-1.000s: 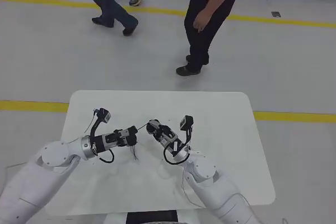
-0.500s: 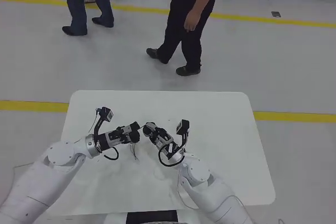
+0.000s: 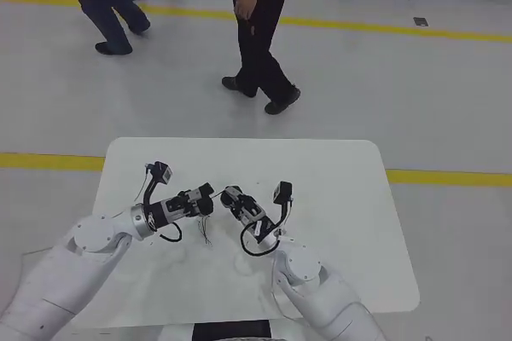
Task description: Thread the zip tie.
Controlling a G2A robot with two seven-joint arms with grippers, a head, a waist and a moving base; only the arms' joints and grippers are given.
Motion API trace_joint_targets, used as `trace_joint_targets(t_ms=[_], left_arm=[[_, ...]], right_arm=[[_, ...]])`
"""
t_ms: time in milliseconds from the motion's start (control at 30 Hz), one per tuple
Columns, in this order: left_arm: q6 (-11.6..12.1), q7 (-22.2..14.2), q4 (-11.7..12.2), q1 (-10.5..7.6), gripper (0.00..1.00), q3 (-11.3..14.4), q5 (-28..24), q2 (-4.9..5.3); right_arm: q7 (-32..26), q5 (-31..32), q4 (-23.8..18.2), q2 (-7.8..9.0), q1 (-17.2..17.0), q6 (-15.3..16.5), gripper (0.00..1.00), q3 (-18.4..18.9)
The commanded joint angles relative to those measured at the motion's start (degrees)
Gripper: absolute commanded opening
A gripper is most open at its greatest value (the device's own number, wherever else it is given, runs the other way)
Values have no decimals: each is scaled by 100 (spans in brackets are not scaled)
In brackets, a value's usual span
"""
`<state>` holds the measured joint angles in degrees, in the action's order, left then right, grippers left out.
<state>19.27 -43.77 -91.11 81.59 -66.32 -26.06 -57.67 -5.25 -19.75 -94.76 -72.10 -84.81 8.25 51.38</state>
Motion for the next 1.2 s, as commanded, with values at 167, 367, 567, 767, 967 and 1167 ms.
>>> trace_joint_targets(t_ms=[167,367,567,767,967,1167], left_arm=[[21,32,-2,8,100,-9,-59,-2],[21,50,-30,23,86,-28,-89,-7],[21,8,-55,25,68,-37,-136,-16],[21,-18,-26,16,64,-30,-171,-26],[21,0,20,-14,54,3,-173,-41],[21,52,39,-20,51,22,-151,-51]], right_arm=[[-25,142,-42,-17,-75,-96,0,31],[68,131,-59,-45,-143,-141,0,63],[268,-10,-35,-95,-196,-44,0,98],[259,-114,18,-134,-202,42,0,122],[144,28,-2,-153,-196,33,0,122],[100,142,-4,-171,-223,39,0,133]])
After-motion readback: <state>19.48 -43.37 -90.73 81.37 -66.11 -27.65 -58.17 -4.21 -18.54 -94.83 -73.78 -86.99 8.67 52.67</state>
